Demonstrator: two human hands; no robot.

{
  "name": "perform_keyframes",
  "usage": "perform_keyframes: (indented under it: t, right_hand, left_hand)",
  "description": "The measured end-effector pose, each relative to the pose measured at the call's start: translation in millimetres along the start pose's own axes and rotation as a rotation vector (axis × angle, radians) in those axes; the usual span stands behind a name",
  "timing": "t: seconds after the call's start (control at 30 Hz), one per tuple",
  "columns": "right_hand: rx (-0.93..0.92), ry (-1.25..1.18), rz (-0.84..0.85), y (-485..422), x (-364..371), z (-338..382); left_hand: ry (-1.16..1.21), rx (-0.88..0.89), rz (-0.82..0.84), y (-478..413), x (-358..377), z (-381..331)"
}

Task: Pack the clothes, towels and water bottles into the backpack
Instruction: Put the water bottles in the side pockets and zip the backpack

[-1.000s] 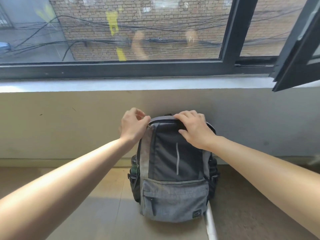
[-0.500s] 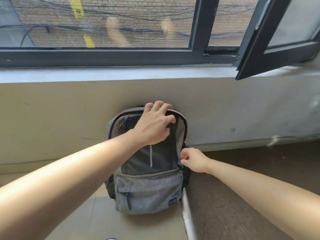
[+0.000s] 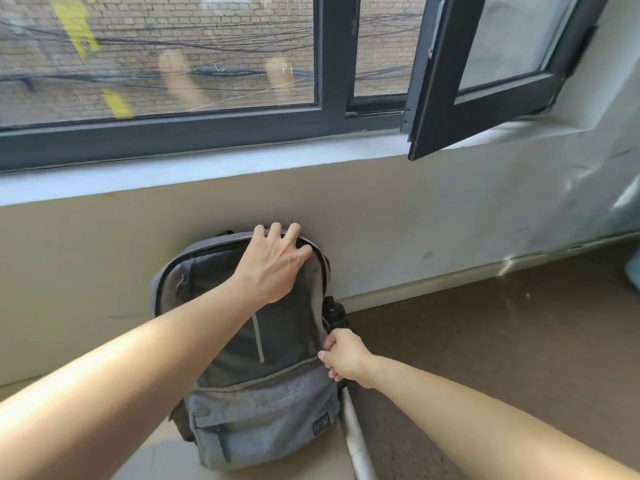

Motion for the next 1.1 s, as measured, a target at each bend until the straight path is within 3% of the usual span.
perform_keyframes:
  t: [0.1, 0.27, 0.43, 0.63, 0.83, 1.0, 1.1]
  right_hand:
    - [-0.013, -0.081, 0.016, 1.0, -12.1, 3.5]
    - [0.054, -0.147, 0.193, 0.7, -21.9, 12.3]
    - [0.11, -0.188, 0.219, 0.9, -12.6, 19.5]
    - [0.013, 0.112, 0.262, -0.4, -19.4, 23.2]
    - [0.111, -0.37, 0.22, -6.0, -27.1, 48.2]
    - [-0.022, -0.779, -0.013, -26.8, -62.5, 115.0]
    - [-0.135, -0.842, -0.091, -32.4, -92.3, 152.7]
  left_hand:
    - [0.063, -0.008, 0.02, -1.5, 1.9, 2.7]
    - [0.212, -0.07, 0.003, 0.8, -0.7, 7.6]
    - [0.224, -0.109, 0.022, -1.0, -2.2, 8.4]
    - [0.237, -0.051, -0.002, 2.0, 1.7, 8.1]
    - [0.327, 0.019, -0.092, 8.3, 1.8, 15.5]
    - [0.467, -0.025, -0.066, 9.6, -1.3, 22.6]
    - [0.527, -0.027, -0.055, 10.8, -0.9, 24.7]
Point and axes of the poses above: each hand's wrist, its own y-axis away from the middle knuckle, its own x-axis out of the palm, z = x × y, the point moved 7 cm from there along -y, towards the middle knuckle, and after that the axes turned 15 degrees about -x, right-handed, at the moved point
